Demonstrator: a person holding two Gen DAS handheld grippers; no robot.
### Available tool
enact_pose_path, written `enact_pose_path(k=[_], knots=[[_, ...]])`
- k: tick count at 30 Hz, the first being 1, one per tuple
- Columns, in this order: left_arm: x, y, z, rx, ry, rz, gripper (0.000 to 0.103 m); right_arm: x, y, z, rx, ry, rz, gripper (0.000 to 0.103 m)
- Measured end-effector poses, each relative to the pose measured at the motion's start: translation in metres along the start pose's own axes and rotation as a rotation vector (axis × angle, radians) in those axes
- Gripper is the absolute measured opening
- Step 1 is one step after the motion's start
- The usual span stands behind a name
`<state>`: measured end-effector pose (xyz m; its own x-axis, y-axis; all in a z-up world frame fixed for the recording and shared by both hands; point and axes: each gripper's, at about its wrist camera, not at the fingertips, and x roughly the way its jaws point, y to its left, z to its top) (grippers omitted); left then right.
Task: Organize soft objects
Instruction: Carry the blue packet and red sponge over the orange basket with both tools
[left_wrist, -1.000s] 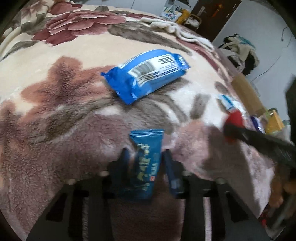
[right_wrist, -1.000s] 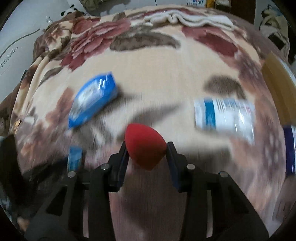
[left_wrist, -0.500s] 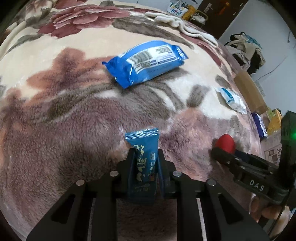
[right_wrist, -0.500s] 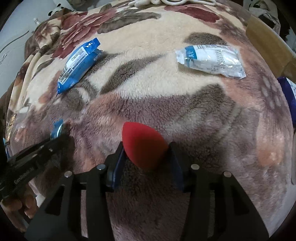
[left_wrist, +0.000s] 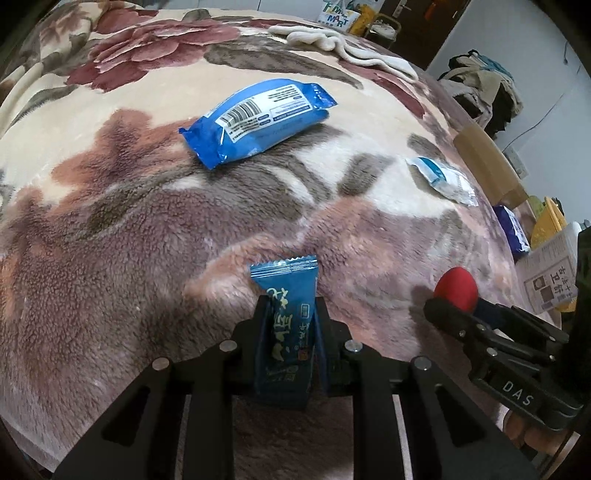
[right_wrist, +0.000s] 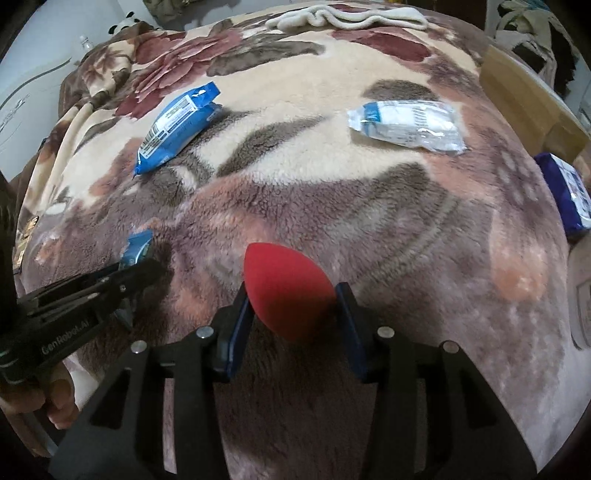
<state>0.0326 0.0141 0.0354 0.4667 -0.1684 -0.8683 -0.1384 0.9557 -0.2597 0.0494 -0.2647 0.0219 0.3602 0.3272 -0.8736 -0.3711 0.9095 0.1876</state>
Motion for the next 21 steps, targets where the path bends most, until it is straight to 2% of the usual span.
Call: enact_pose_path(k=[12,21], knots=[[-0.029,-0.035,-0.004,0.057,-0.035,-0.029,0.021,-0.046,-0.022,-0.02,0.045,-0.062,-0.027,0.045],[-0.04,-0.089,-0.006,0.133,-0.039,-0.081,0.021,-0.078,-0.047,-0.029,0.085,-0.103,-0.061,0.045]])
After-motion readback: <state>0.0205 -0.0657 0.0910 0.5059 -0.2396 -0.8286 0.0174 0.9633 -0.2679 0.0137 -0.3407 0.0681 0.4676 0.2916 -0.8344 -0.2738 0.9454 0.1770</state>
